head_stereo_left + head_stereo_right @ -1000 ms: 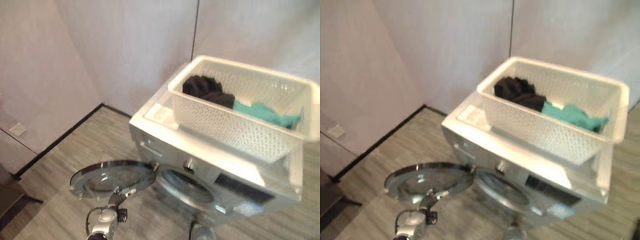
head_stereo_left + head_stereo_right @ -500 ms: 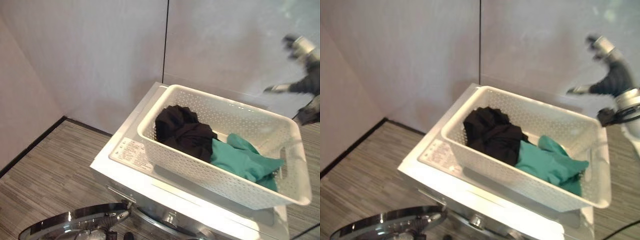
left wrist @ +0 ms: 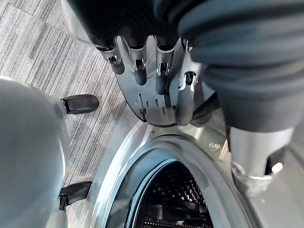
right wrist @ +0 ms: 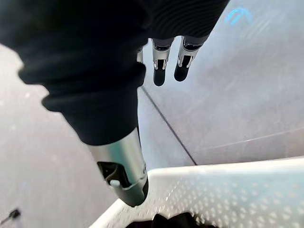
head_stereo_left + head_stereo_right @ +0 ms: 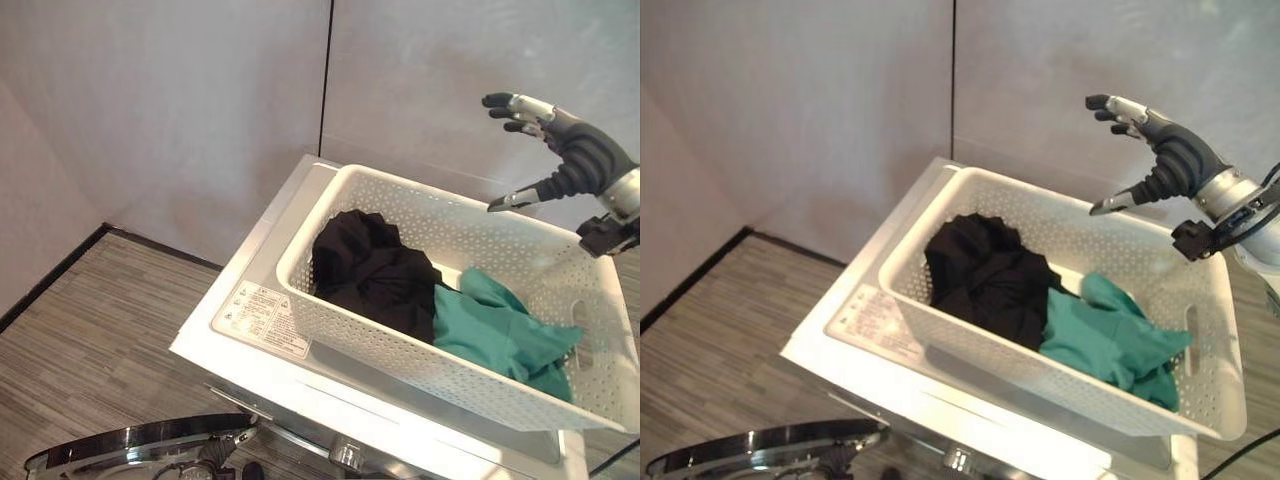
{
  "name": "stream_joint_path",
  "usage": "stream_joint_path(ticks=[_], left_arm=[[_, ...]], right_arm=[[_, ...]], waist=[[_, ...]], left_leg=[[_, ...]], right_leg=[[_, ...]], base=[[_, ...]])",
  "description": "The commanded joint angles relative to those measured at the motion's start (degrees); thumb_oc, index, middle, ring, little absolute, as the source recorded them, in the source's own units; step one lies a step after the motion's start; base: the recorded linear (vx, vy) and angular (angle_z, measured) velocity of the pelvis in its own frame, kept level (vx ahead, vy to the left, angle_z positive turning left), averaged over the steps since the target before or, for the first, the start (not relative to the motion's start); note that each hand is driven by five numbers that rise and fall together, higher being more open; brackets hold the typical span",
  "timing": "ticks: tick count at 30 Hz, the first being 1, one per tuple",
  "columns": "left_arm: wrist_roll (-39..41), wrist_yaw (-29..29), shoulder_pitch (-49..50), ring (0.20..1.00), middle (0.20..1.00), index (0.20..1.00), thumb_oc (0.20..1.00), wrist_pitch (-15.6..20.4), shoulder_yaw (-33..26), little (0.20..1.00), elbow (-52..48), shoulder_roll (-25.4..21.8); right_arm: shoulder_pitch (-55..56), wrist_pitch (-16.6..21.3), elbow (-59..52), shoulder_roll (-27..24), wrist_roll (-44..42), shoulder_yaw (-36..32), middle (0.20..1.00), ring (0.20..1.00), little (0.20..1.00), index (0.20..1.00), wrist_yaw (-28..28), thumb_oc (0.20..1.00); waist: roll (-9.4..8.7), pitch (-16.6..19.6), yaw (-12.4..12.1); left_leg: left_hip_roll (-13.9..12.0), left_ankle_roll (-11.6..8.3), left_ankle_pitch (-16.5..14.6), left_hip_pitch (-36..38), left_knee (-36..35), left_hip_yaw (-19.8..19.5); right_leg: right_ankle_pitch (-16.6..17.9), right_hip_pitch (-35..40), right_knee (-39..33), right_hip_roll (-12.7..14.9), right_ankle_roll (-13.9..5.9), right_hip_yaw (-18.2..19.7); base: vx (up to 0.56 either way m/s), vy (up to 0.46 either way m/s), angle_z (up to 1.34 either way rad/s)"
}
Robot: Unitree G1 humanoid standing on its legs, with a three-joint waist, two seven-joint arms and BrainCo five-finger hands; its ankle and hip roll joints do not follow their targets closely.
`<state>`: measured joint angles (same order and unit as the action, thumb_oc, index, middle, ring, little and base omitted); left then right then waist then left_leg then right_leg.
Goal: Grab the laundry basket,head to the washer,open it,put in the laundry and shut it.
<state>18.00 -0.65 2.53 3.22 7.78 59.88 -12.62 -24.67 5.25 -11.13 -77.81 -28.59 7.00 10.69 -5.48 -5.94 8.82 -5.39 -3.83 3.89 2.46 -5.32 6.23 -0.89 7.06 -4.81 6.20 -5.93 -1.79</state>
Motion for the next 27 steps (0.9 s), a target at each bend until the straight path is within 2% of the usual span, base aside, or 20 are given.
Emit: stream_joint_path(ticks=[1, 3, 10, 15, 19, 27], left_arm=[[0.63, -0.94, -5.0, 1.0, 1.0, 1.0, 1.0, 4.05, 1.15, 1.0, -0.85, -1.54], [1.08, -1.17, -5.15, 1.0, 1.0, 1.0, 1.0, 4.13, 1.88, 1.0, -1.9, -1.76], [0.51, -1.91, -4.88, 1.0, 1.0, 1.0, 1.0, 3.75, 2.95, 1.0, -2.09, -1.77], [0.7, -1.77, -4.3, 1.0, 1.0, 1.0, 1.0, 3.49, 2.16, 1.0, -0.72, -2.48], [1.62, -1.46, -4.19, 1.0, 1.0, 1.0, 1.0, 3.38, 1.37, 1.0, 0.33, -2.7], [3.53, -0.53, -4.26, 1.0, 1.0, 1.0, 1.0, 3.25, 1.07, 1.0, 0.35, -2.65]], right_arm=[[-6.2, 2.4, 1.6, -2.8, -1.82, 4.93, 1.0, 1.0, 1.0, 1.0, 1.04, 1.0], [-9.62, 1.77, 1.65, -3.01, -1.62, 10.54, 1.0, 1.0, 1.0, 1.0, 2.4, 1.0], [-13.49, 0.13, 1.35, -3.15, -1.32, 19.82, 1.0, 1.0, 1.0, 1.0, 5.14, 1.0], [-18.03, -1.54, 4.97, -0.74, 0.67, 29.12, 1.0, 1.0, 1.0, 1.0, 6.29, 1.0], [-20.94, -2.48, 7.7, 1.36, 1.81, 33.05, 1.0, 1.0, 1.0, 1.0, 6.19, 1.0], [-22.62, -3.05, 10.27, 4.95, 3.56, 35.32, 1.0, 1.0, 1.0, 1.0, 5.06, 1.0]], waist=[[-2.12, 3.36, -3.43], [-2.6, 2.86, -4.02], [-3.66, 1.74, -5.19], [-4.88, -0.22, -7.37], [-5.18, -1.24, -8.44], [-5.25, -2.46, -9.9]], left_leg=[[-6.34, -3.65, -9.65, 6.8, 5.41, 2.96], [-6.27, -3.59, -9.57, 6.65, 5.37, 2.83], [-6.19, -3.57, -9.37, 5.54, 5.49, 1.84], [-5.94, -3.66, -9.32, 4.52, 5.54, 0.97], [-6.07, -3.87, -8.97, 3.6, 5.55, 0.38], [-6.28, -4.28, -8.1, 1.5, 5.56, -0.98]], right_leg=[[3.88, -10.39, 7.36, 5.6, -4.7, 0.39], [3.99, -10.48, 7.5, 5.79, -4.83, 0.16], [4.1, -10.49, 7.24, 6.44, -5.0, -0.9], [4.51, -10.64, 6.65, 6.95, -5.15, -1.71], [4.54, -10.5, 6.14, 7.16, -5.01, -2.48], [4.43, -10.34, 5.35, 7.05, -4.68, -4.21]], base=[[-0.01, 0.022, -0.17], [-0.01, 0.022, -0.12], [-0.01, 0.003, 0.02], [-0.03, -0.007, 0.11], [-0.01, -0.013, 0.03], [0.0, -0.014, 0.11]])
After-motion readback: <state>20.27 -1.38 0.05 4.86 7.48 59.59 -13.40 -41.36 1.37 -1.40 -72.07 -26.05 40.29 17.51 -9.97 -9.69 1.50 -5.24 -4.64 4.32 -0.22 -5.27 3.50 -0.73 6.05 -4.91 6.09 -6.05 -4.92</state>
